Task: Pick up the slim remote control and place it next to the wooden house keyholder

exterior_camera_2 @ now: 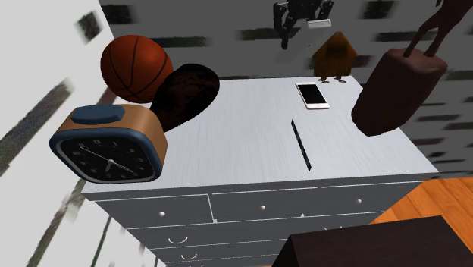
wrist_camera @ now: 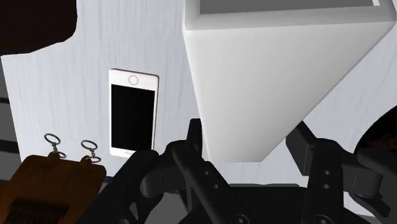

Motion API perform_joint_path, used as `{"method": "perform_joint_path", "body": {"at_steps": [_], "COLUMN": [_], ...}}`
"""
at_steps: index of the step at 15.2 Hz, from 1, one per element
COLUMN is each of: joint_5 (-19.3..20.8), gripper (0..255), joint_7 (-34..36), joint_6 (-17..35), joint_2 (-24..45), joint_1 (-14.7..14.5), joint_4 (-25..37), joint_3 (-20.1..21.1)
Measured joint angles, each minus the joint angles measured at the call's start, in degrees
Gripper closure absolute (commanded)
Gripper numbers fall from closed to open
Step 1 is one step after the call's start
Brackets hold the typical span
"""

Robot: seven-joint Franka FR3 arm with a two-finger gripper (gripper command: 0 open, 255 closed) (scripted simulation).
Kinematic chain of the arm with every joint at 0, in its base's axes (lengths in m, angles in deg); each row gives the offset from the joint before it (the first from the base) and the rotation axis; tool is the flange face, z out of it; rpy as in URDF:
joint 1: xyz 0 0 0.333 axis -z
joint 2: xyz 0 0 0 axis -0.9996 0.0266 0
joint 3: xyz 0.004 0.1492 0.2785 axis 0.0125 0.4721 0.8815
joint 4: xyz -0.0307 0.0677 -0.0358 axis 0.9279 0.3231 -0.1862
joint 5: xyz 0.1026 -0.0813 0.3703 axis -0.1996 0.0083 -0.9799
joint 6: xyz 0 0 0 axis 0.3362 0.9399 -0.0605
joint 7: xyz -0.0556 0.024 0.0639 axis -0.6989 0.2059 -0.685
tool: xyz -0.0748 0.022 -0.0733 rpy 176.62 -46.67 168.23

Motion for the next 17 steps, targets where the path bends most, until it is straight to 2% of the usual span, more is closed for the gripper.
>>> {"method": "perform_joint_path", "body": {"at_steps": [6,17], "joint_5": [-1.8,-2.3], "gripper": [255,255], "joint_7": [-8.4,-21.9], "joint_6": [1.4,0.8], "joint_2": [-3.1,-1.0], "joint_1": [5.9,14.1], "joint_4": [-3.8,-0.7], "joint_3": [-2.9,-8.1]}}
